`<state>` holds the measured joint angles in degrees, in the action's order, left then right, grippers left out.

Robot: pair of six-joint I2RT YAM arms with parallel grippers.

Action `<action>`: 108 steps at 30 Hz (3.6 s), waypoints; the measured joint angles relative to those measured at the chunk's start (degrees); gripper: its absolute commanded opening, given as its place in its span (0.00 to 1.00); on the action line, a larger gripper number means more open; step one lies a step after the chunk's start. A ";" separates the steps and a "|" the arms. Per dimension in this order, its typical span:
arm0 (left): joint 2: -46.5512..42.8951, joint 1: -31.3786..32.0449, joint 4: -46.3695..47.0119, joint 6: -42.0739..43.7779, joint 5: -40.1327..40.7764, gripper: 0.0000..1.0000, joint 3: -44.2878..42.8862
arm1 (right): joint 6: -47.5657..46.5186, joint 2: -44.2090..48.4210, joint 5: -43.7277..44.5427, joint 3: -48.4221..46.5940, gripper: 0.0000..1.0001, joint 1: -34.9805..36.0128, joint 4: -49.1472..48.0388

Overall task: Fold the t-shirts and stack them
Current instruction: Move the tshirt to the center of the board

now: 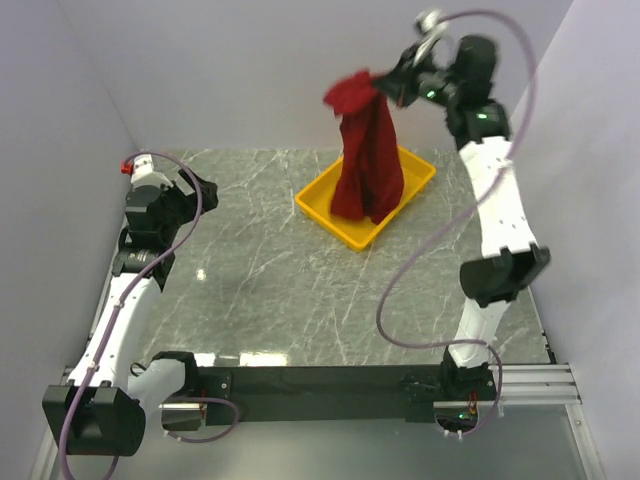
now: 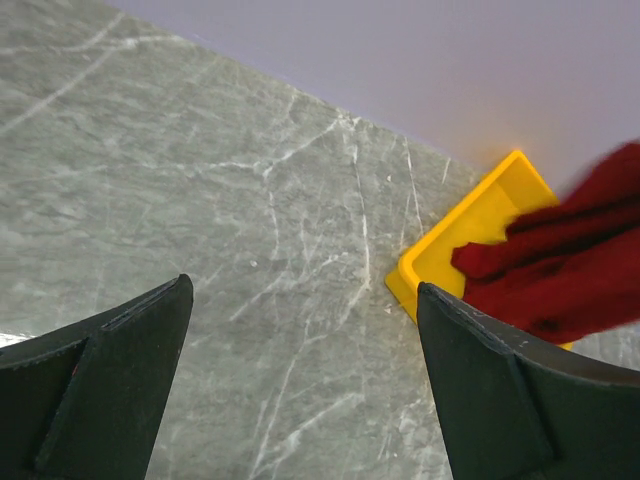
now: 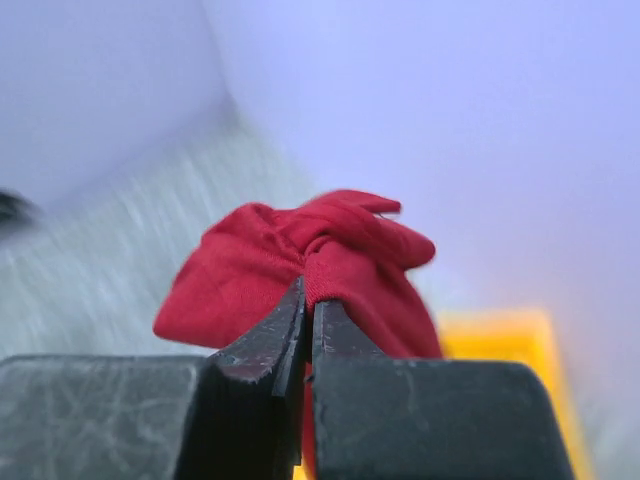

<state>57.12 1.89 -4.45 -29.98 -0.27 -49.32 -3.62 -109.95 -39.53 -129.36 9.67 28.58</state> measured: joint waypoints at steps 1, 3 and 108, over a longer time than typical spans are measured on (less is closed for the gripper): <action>-0.33 0.00 -0.33 0.61 0.33 1.00 -0.37 | 1.62 2.08 -1.70 -2.73 0.00 0.02 -2.47; -0.76 0.00 -0.66 1.66 1.03 0.99 -1.09 | 4.46 5.44 -4.31 -6.51 0.00 0.17 -6.29; 12.00 15.02 -4.90 3.34 2.49 0.93 -7.50 | 23.47 -8.90 41.62 36.81 0.00 -13.77 3.63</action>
<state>69.12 16.91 -9.34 -26.63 2.22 -56.82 19.86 -118.85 2.09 -92.55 -4.10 32.21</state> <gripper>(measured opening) 0.932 0.229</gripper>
